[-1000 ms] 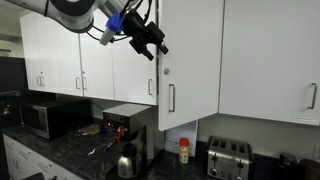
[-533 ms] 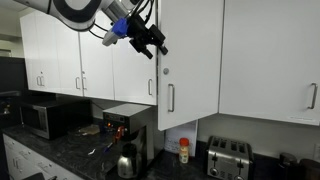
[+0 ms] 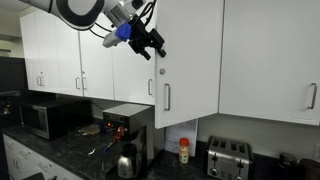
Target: Close the open upper cabinet door
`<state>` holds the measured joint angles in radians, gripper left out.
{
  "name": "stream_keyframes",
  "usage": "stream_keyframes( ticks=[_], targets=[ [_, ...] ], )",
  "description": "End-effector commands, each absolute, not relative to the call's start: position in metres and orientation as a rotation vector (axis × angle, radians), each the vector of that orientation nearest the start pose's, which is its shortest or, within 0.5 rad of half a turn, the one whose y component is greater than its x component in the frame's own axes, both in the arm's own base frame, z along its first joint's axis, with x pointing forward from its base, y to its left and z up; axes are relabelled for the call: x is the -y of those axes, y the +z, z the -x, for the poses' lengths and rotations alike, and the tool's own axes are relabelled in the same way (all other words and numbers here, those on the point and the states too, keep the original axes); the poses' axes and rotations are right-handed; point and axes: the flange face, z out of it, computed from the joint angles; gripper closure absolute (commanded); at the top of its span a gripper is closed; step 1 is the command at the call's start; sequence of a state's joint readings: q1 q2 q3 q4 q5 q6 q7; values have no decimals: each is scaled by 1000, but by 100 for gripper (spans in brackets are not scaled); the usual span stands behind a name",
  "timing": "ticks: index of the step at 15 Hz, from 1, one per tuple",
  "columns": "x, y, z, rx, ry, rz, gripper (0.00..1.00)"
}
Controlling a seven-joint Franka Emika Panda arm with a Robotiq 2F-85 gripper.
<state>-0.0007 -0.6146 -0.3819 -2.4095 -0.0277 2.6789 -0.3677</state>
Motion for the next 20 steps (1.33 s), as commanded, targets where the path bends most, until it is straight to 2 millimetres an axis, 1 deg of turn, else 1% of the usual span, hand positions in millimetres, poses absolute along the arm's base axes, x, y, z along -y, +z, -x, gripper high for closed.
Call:
stream_keyframes(
  ticks=[1, 7, 12, 20],
  targets=[
    [180, 607, -398, 54, -1369, 2932, 0],
    [155, 602, -415, 213, -1367, 2929, 0],
    [134, 600, -432, 333, -1406, 2911, 0],
    [105, 594, -455, 433, -1447, 2844, 0]
  ],
)
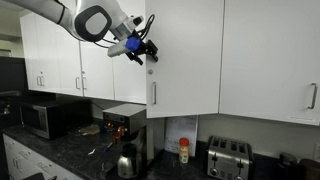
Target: Close the open upper cabinet door
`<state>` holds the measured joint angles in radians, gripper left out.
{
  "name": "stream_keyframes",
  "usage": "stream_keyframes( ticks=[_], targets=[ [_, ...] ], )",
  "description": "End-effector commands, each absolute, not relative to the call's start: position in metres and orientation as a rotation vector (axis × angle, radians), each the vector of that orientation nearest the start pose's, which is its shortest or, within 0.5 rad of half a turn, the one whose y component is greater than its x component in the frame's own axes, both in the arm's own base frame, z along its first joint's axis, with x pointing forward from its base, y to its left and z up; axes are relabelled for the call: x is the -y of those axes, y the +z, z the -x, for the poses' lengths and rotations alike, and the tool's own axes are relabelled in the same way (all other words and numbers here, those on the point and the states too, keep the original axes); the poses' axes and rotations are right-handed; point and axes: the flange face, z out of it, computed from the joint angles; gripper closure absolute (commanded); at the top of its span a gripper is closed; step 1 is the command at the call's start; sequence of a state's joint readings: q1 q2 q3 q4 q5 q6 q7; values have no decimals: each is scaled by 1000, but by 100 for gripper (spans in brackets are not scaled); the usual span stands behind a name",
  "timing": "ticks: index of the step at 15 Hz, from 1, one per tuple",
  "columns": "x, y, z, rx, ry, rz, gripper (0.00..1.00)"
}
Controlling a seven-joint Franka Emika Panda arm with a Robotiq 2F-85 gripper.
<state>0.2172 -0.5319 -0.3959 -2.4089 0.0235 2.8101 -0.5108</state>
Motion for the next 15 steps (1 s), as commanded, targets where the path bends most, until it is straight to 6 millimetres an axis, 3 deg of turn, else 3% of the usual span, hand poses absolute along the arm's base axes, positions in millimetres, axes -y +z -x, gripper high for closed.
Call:
stream_keyframes(
  ticks=[1, 7, 12, 15],
  targets=[
    [102, 593, -458, 443, -1453, 2834, 0],
    [78, 593, -477, 508, -1484, 2764, 0],
    [63, 596, -508, 569, -1534, 2756, 0],
    [60, 594, -511, 612, -1499, 2770, 0]
  ],
)
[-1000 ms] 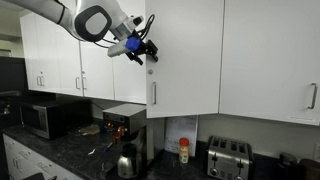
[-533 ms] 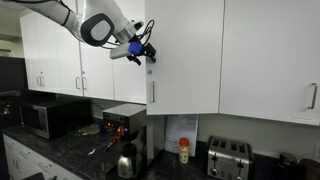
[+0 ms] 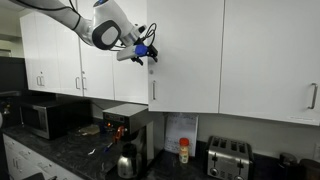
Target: Close the open upper cabinet door
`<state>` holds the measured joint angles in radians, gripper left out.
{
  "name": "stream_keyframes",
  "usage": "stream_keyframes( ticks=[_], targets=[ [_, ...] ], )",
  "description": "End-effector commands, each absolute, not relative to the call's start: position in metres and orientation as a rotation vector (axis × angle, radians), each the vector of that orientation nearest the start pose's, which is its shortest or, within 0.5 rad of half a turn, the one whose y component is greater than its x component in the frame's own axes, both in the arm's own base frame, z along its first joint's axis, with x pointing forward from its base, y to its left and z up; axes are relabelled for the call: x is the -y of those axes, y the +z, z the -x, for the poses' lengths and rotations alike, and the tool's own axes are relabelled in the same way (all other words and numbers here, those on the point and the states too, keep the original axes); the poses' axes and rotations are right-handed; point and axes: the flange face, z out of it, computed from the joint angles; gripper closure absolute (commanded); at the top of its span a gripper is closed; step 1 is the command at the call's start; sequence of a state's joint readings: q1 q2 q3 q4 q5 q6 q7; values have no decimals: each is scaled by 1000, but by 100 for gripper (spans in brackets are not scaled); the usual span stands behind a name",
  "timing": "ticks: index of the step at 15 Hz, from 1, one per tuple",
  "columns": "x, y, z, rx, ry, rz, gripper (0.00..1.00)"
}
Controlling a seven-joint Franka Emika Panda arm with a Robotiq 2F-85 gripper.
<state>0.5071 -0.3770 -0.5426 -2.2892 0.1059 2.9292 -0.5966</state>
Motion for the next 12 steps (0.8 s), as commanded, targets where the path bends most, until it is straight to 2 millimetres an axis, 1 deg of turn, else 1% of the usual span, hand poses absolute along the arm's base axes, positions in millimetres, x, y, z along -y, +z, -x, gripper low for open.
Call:
stream_keyframes(
  ticks=[1, 2, 5, 8, 12],
  targets=[
    [63, 592, -507, 617, -1459, 2798, 0],
    [68, 590, -502, 630, -1424, 2830, 0],
    [85, 583, -481, 658, -1216, 2956, 0],
    [98, 581, -446, 609, -997, 3018, 0],
    [98, 583, -398, 564, -736, 3044, 0]
  ],
)
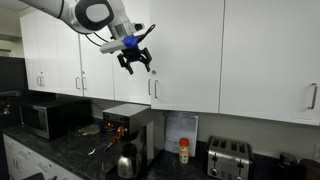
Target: Close the open upper cabinet door
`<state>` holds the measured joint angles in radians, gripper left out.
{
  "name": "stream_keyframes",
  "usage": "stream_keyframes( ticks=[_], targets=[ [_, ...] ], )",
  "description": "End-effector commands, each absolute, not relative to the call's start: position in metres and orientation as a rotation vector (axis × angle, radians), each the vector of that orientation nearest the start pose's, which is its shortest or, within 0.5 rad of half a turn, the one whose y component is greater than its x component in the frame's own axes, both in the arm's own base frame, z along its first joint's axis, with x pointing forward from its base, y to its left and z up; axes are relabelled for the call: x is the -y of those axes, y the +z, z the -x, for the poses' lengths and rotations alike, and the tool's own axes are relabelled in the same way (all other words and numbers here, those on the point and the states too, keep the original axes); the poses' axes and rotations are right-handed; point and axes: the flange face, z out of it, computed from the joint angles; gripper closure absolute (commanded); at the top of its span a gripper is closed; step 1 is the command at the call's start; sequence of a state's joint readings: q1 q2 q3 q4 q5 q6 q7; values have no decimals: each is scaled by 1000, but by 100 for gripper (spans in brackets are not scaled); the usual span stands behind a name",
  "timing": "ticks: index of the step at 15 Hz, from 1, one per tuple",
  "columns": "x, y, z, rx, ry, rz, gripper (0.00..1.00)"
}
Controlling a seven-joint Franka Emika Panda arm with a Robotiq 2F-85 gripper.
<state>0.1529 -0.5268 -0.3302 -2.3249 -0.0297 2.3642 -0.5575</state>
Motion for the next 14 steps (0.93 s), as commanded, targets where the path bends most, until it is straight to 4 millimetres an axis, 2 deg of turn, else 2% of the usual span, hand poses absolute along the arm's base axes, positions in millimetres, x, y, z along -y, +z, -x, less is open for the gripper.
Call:
stream_keyframes(
  ticks=[1, 3, 6, 10, 11, 14],
  targets=[
    [96, 584, -388, 544, -687, 3052, 0],
    [88, 585, -371, 486, -599, 3079, 0],
    [71, 590, -348, 306, -521, 3150, 0],
    [43, 591, -326, 227, -397, 3168, 0],
    [49, 596, -337, 266, -446, 3148, 0],
    [41, 597, -328, 247, -422, 3156, 0]
  ],
)
